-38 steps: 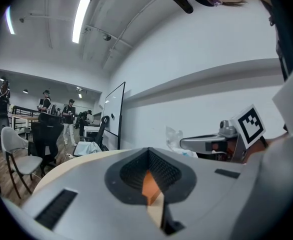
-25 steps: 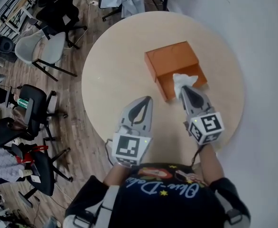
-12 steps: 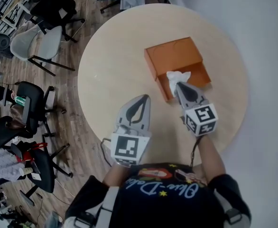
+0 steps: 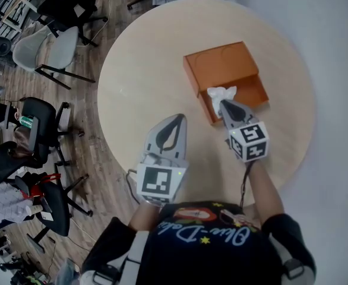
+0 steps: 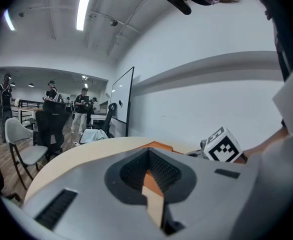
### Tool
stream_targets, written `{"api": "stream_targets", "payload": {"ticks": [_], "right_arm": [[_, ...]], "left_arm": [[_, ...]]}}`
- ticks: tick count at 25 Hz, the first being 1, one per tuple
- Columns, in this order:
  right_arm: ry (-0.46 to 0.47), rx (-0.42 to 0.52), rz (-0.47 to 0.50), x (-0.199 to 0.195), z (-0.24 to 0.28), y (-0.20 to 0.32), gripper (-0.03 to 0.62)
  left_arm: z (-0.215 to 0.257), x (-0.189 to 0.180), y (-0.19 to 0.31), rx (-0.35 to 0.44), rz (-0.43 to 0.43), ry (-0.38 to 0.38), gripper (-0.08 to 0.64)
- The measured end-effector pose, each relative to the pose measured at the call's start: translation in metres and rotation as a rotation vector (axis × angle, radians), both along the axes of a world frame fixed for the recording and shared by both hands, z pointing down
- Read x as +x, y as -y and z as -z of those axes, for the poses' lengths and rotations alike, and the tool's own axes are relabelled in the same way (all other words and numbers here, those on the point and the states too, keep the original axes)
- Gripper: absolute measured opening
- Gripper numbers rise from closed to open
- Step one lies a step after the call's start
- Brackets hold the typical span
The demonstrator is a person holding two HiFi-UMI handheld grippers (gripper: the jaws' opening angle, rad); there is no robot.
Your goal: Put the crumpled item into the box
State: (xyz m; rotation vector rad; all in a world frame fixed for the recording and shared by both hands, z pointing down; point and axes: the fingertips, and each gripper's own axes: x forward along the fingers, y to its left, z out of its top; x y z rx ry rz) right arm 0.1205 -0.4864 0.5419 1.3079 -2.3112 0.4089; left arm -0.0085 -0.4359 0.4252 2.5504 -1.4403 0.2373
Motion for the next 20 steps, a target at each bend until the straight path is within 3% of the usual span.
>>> {"api": "stream_targets", "payload": {"ticks": [10, 20], "right_arm": [[-0.040, -0.071, 0.009, -0.004, -0.020, 0.000, 0.005], [-0.016, -0.043, -0.017, -0.003, -0.008, -0.004, 0.005]], "left_arm": [[0.000, -0.007, 0.002, -0.003, 0.002, -0.003, -0.008], [0.003, -0.009, -0.001, 0.004, 0.005, -0.010, -0.008]]}}
